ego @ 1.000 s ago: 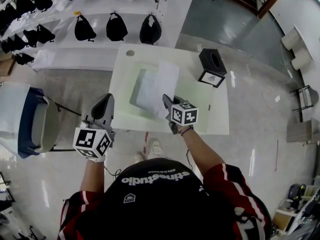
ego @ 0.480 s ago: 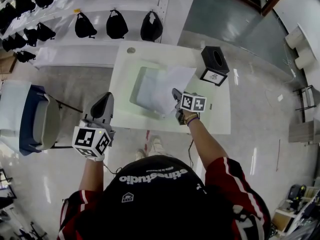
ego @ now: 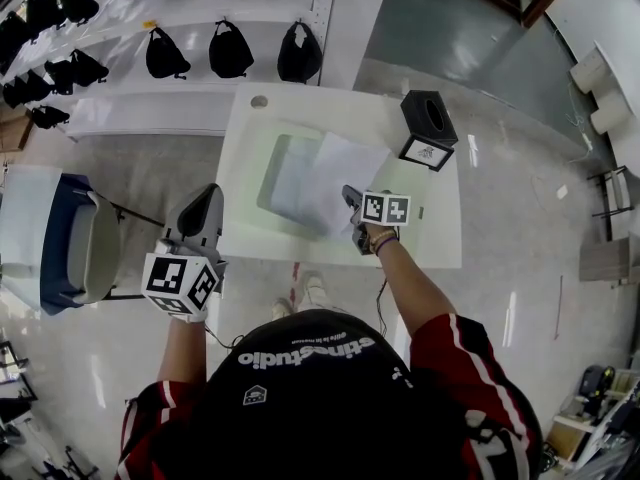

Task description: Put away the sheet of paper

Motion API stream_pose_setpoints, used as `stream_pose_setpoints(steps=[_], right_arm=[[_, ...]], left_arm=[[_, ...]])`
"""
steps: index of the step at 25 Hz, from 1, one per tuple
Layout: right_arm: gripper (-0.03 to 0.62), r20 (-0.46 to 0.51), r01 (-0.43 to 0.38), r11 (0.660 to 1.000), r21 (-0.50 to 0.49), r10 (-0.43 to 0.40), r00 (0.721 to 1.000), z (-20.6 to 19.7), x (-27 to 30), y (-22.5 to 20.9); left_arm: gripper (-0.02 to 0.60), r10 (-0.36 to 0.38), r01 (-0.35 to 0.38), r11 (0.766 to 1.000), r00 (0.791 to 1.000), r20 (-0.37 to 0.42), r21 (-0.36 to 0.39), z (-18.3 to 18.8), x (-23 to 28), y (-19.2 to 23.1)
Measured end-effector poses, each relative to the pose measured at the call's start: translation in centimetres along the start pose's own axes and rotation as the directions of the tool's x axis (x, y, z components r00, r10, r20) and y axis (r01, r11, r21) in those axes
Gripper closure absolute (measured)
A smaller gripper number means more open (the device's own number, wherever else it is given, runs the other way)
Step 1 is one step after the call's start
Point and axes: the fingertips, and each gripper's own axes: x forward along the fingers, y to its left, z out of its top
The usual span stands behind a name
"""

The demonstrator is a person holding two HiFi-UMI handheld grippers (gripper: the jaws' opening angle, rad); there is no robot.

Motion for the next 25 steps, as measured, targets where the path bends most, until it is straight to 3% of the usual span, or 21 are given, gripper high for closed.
stream_pose_setpoints(steps=[10,25], right_arm=[[0.591,-0.042,-0.005,1.000,0.010,0.005,0.999,-2.2,0.0,0.3],[0.591,-0.060,-0.014,1.000,0.018,0.015,0.998,-1.1,2.4,1.0]], left_arm=[[0.578,-0.005,0.005,1.000,1.000,0.012,-0.005,0.2,0.3,-0.1],[0.578,0.013,-0.013,1.000,1.000,0.021,0.001,0.8,0.0,0.8]])
